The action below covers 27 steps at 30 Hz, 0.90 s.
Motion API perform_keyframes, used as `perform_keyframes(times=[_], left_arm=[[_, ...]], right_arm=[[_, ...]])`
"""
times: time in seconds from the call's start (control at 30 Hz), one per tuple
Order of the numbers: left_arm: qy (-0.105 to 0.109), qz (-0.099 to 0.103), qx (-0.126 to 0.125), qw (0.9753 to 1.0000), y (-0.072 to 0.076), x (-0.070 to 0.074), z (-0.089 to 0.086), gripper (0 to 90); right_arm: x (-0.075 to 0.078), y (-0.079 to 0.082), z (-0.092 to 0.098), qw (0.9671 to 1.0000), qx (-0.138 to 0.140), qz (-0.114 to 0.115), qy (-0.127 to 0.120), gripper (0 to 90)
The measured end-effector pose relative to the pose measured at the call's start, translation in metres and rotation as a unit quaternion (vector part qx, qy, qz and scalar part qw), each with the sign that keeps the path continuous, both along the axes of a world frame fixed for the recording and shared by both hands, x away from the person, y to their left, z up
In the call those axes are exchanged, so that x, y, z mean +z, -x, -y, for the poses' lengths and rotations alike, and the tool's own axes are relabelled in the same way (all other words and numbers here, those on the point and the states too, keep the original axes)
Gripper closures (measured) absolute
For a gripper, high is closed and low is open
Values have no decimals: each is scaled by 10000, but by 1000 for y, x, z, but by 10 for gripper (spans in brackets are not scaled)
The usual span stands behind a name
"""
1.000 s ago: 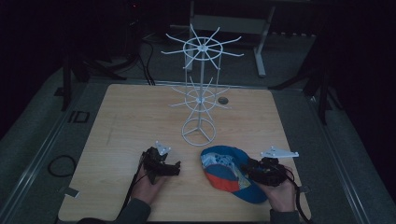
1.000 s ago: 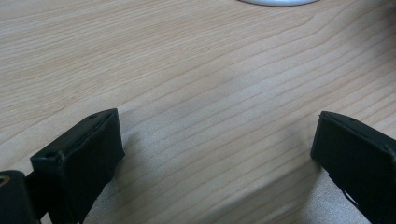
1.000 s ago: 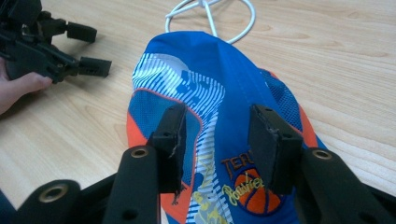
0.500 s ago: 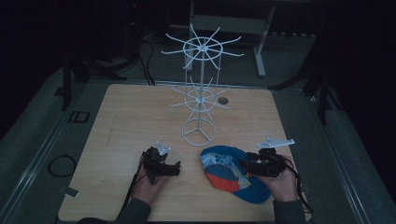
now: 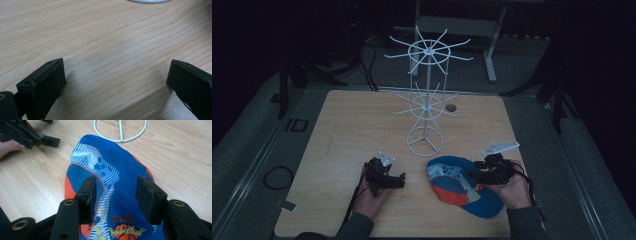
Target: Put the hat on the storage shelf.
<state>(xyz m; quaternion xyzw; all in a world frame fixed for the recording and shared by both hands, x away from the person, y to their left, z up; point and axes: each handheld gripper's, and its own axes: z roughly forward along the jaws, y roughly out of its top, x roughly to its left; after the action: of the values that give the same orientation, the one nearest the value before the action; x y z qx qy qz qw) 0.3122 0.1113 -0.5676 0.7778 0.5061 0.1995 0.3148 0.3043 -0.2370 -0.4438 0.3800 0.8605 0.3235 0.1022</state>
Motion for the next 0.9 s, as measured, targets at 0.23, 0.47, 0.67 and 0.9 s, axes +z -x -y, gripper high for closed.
perform_keyframes(times=[0.23,0.47,0.67,0.9], left_arm=[[-2,-3,-4,10000,0,0,0,26],[-4,-11,-8,10000,0,0,0,26],[-3,-11,-7,10000,0,0,0,26],[-2,-3,-5,10000,0,0,0,26]], right_arm=[[0,-8,-4,9997,199,-13,162,506],[7,-15,-9,9991,402,-83,58,500],[11,-22,-16,9984,532,-91,173,474],[11,-32,-26,9971,691,-129,305,466]])
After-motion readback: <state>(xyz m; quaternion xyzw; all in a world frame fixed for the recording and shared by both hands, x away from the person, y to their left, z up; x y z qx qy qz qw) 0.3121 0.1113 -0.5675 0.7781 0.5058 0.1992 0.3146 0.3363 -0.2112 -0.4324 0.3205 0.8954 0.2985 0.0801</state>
